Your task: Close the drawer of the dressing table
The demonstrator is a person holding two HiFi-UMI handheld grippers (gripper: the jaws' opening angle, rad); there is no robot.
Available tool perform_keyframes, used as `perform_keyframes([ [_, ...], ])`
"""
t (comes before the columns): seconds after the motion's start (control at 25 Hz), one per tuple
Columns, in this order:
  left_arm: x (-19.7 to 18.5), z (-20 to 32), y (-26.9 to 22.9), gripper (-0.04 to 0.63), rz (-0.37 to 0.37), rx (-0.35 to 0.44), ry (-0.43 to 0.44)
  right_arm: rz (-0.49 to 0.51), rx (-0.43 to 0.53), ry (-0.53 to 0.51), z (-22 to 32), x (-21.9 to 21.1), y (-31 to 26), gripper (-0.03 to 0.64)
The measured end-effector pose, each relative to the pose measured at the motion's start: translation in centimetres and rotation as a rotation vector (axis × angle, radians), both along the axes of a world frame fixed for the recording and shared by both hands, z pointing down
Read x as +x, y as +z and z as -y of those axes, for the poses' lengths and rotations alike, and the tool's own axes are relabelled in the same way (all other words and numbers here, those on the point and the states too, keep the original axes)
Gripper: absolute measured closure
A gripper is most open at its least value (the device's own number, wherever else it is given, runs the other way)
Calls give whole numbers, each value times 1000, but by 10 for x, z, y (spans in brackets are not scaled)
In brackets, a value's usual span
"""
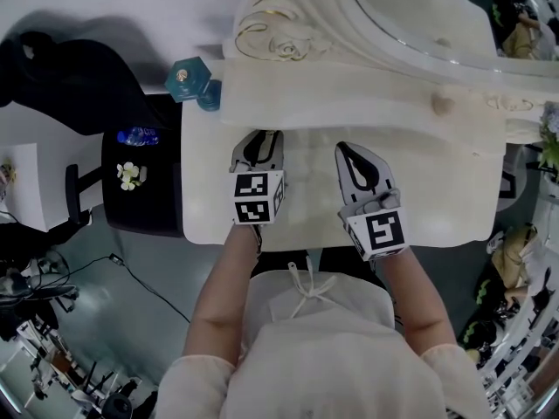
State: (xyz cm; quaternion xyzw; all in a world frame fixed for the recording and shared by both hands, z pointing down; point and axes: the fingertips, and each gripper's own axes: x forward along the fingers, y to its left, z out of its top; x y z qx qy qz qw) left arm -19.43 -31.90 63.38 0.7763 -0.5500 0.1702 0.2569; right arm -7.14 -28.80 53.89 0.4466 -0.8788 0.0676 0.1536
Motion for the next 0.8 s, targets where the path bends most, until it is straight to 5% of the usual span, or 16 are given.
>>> perform_keyframes([
  [0.48,2,3,-1,480,-9,-9,4,-31,0,20,3,6,-8,611],
  [0.6,4,-3,-5,364,-43,-4,-3,-29,-5,28,0,6,-17,611],
  [0.8,0,-25,-29,365,-36,37,-3,-31,11,35,-10,12,-31,611],
])
